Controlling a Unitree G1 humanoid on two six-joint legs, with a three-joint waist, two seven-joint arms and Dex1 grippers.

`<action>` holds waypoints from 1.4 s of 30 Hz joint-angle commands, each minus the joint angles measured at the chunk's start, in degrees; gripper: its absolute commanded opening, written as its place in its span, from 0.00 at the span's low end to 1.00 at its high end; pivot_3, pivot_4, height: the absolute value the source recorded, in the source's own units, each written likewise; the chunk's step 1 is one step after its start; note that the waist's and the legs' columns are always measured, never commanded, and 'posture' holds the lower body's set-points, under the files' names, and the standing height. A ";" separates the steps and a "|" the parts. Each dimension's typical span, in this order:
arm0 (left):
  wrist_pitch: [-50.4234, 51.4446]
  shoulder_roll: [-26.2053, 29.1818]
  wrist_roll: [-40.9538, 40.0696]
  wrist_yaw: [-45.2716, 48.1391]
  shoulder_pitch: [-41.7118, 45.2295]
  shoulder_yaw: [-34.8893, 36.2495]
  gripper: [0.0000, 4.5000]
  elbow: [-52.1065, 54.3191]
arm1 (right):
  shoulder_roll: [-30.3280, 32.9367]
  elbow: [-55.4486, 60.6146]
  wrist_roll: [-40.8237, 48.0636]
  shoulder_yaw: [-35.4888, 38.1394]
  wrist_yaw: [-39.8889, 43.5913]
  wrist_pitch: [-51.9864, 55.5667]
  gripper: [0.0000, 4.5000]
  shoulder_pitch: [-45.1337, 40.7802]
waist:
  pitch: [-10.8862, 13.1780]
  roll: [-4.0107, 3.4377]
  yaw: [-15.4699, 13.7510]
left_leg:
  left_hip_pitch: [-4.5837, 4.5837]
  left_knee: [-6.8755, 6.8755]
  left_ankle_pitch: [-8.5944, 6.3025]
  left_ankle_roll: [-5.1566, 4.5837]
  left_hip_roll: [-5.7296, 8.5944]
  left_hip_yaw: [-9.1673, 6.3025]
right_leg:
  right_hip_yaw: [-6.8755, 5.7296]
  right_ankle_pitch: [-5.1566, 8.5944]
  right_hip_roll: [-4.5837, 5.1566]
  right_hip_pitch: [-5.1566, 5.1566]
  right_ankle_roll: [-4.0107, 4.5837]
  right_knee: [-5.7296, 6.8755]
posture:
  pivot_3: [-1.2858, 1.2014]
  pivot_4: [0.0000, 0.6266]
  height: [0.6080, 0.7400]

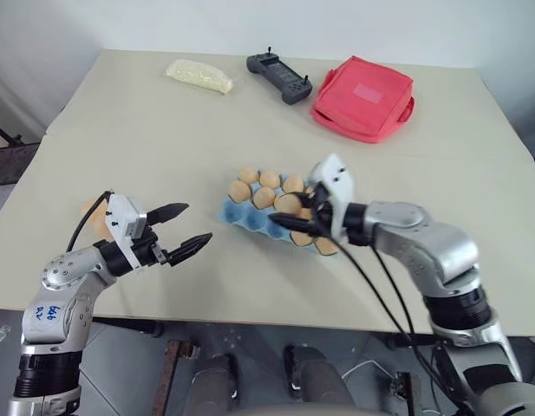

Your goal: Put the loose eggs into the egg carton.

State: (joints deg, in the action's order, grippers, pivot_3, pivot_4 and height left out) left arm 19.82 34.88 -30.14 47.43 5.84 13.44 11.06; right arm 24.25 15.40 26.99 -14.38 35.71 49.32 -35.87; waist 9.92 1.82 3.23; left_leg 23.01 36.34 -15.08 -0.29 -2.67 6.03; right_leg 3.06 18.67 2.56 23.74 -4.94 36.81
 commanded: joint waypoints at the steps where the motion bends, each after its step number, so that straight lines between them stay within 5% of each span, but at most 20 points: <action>1: -1.41 0.15 -0.52 -0.88 -1.18 2.15 1.00 3.66 | -1.05 -3.20 -3.76 -2.28 0.97 -4.33 0.50 -2.04 | 0.00 0.01 0.02 | 0.00 0.01 0.00 0.00 0.00 0.00 | -0.02 0.00 0.02 0.00 0.00 -0.01 | 0.52 0.24 1.00; 9: -1.46 0.25 -0.74 -1.99 -3.19 3.40 1.00 5.25 | -1.44 -7.74 -8.63 -4.13 3.39 -8.25 0.50 -3.12 | -0.01 0.02 0.00 | 0.00 -0.04 -0.01 0.03 0.00 -0.10 | -0.52 0.04 0.24 -0.01 0.13 -0.01 | 0.52 0.24 1.00; 16: -1.55 0.36 -0.60 -2.06 -2.50 3.30 1.00 4.51 | -0.64 -5.72 -8.46 -1.84 4.86 -6.59 0.98 -3.13 | -0.01 0.01 0.02 | -0.01 -0.15 -0.01 0.06 0.02 -0.12 | -1.31 0.06 0.60 0.02 0.24 0.01 | 0.52 0.24 1.00; 26: -2.42 -0.19 0.55 -3.20 -0.55 2.82 1.00 2.92 | 1.64 2.60 -1.85 7.07 6.45 -3.25 0.98 -2.64 | 0.00 0.00 -0.05 | 0.02 -0.19 -0.02 0.07 0.05 -0.18 | -2.54 0.04 1.16 0.01 0.36 -0.05 | 0.52 0.24 1.00; 31: -3.74 -1.92 2.01 -8.34 -0.97 4.49 1.00 3.05 | 4.80 3.29 0.59 11.30 12.08 -9.89 0.98 1.44 | 0.00 0.00 -0.17 | 0.05 -0.26 -0.04 0.10 0.06 -0.37 | -2.91 0.04 1.26 -0.05 0.38 -0.15 | 0.52 0.24 1.00; 42: -2.18 -11.92 6.38 -29.31 -10.34 10.70 1.00 14.38 | 13.55 -14.49 2.11 12.55 40.25 -28.80 0.98 5.39 | 0.00 0.02 -0.23 | 0.02 -0.09 -0.10 -0.07 0.06 -0.24 | -2.95 -0.01 1.27 -0.22 0.29 -0.30 | 0.52 0.24 1.00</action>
State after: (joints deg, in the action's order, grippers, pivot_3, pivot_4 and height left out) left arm 17.47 23.42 -24.30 20.94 -3.37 22.15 20.79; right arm 36.71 2.19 28.41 -2.32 72.07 23.31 -29.53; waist 9.92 1.84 3.00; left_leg 23.03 36.26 -15.18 -0.36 -2.61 5.80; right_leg 0.12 18.66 3.83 23.52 -4.65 36.51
